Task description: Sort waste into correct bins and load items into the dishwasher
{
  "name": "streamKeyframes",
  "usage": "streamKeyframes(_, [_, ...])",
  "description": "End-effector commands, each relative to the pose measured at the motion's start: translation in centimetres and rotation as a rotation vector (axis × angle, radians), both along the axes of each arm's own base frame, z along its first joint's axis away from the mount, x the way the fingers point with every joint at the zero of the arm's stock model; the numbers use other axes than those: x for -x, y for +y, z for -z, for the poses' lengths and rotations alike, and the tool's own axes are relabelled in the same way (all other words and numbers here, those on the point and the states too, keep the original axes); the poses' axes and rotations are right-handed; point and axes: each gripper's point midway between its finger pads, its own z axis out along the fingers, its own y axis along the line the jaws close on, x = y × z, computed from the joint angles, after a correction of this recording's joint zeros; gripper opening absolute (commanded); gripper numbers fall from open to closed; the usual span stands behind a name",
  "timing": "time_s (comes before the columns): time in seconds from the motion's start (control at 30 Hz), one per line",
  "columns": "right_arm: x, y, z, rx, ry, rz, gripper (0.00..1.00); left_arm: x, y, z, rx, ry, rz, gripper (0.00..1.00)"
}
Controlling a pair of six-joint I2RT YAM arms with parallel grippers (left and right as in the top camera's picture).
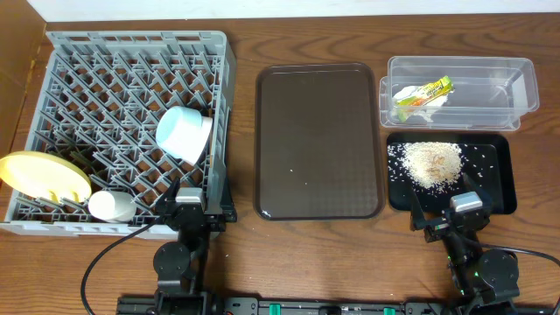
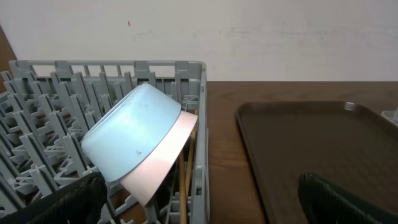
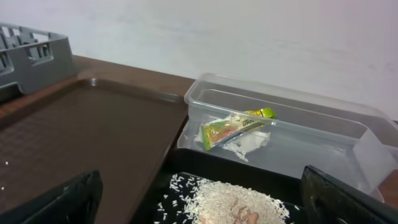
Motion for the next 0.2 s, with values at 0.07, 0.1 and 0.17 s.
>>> streamKeyframes(0.07, [-0.01,-0.1,0.13,-0.004,0.004,0.003,0.99,0.11,-0.12,1.55,-0.009,0.053,0.008,0.98])
streamKeyframes(0.1, [-0.01,-0.1,0.13,-0.004,0.004,0.003,0.99,0.11,-0.12,1.55,-0.009,0.053,0.008,0.98])
streamKeyframes(0.17, [-0.01,-0.1,0.13,-0.004,0.004,0.003,0.99,0.11,-0.12,1.55,-0.009,0.053,0.008,0.98])
